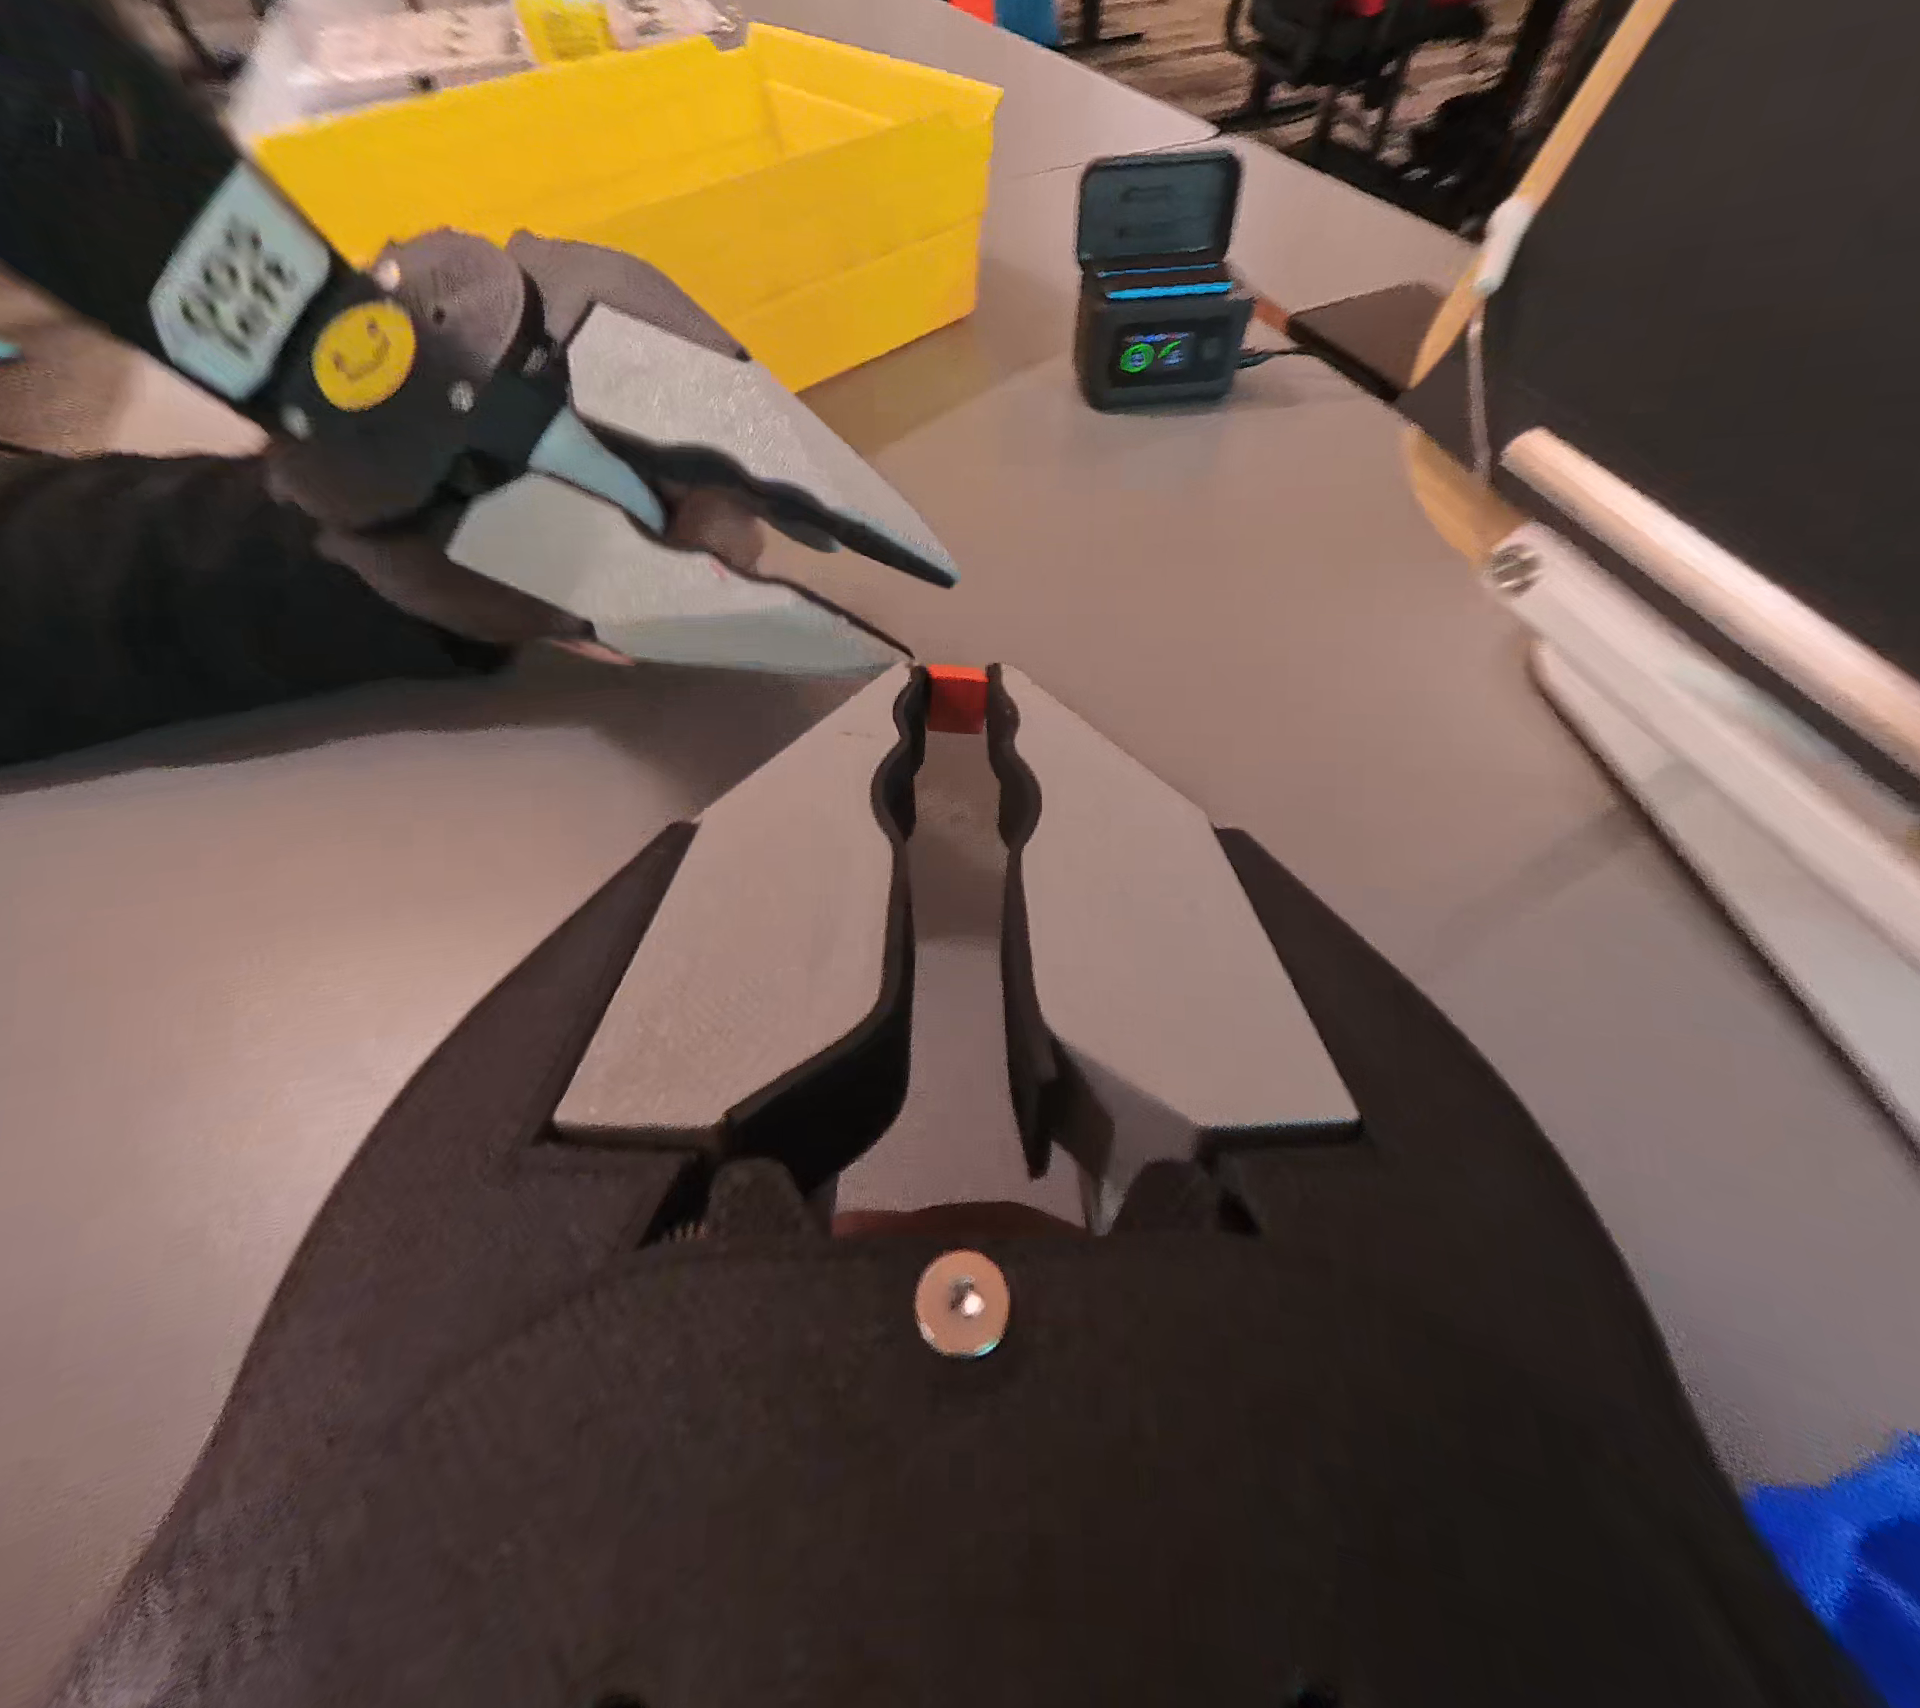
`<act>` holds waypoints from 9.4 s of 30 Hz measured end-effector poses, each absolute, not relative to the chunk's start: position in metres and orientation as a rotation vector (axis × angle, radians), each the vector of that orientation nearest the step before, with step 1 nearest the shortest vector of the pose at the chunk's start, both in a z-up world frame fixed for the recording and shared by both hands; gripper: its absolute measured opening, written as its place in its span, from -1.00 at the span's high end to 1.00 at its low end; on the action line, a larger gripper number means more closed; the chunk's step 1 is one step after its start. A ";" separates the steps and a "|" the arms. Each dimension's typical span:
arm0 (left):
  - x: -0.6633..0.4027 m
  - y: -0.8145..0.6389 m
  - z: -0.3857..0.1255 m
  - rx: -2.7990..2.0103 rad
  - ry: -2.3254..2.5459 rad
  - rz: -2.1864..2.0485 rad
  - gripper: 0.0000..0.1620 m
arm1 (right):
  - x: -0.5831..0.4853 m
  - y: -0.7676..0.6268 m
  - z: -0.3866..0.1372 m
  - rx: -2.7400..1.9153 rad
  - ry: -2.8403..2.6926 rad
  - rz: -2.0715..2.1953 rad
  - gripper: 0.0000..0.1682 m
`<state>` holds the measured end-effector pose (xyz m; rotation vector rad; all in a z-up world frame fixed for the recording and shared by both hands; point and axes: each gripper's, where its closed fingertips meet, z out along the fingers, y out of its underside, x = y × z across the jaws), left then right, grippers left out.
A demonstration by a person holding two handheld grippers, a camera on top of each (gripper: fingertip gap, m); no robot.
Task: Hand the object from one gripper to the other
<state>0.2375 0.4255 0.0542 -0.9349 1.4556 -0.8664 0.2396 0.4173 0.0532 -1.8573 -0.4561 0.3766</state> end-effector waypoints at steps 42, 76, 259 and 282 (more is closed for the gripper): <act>0.238 0.462 0.022 -1.023 1.580 -0.508 0.90 | 0.229 0.420 0.017 -1.928 -0.796 -0.152 0.70; 0.222 0.377 0.085 -0.422 1.453 -0.650 0.90 | 0.194 0.382 0.085 -1.662 -0.449 1.187 0.90; 0.218 0.551 0.022 -1.330 1.171 -0.188 1.00 | 0.281 0.470 -0.033 -2.196 -0.178 -0.341 0.29; 0.220 0.455 0.033 -1.314 1.464 -0.596 0.67 | 0.278 0.474 -0.034 -2.201 -0.176 -0.244 0.31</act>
